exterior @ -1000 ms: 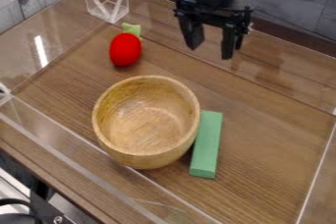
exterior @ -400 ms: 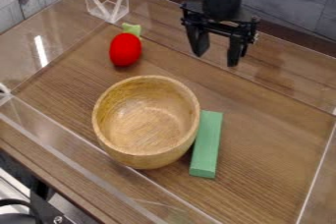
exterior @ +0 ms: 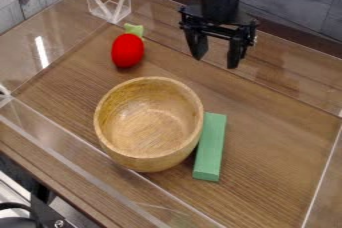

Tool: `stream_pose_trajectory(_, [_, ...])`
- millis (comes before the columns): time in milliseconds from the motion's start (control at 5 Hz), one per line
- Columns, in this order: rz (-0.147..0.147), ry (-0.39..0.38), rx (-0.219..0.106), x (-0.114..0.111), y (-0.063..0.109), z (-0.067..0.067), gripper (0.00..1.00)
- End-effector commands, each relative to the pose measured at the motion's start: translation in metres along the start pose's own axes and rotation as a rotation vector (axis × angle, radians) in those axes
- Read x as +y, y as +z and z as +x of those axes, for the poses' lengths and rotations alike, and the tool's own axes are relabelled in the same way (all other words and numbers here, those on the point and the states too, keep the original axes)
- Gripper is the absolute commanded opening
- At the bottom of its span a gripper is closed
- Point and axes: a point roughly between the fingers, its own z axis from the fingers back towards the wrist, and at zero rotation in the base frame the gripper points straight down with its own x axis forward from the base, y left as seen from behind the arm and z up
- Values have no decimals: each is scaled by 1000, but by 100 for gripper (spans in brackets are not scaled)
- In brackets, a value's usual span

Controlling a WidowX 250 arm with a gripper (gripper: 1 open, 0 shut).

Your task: Move the red fruit to the right

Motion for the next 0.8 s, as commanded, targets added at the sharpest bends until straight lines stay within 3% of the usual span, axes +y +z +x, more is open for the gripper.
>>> stream_pose_trajectory(0, [7,-28,-29,4,-1,13,100])
stream_pose_trajectory(200, [15,-14,-51,31,7,15,100])
stream_pose_trajectory(600, [57,93,-116,107,40,14,100])
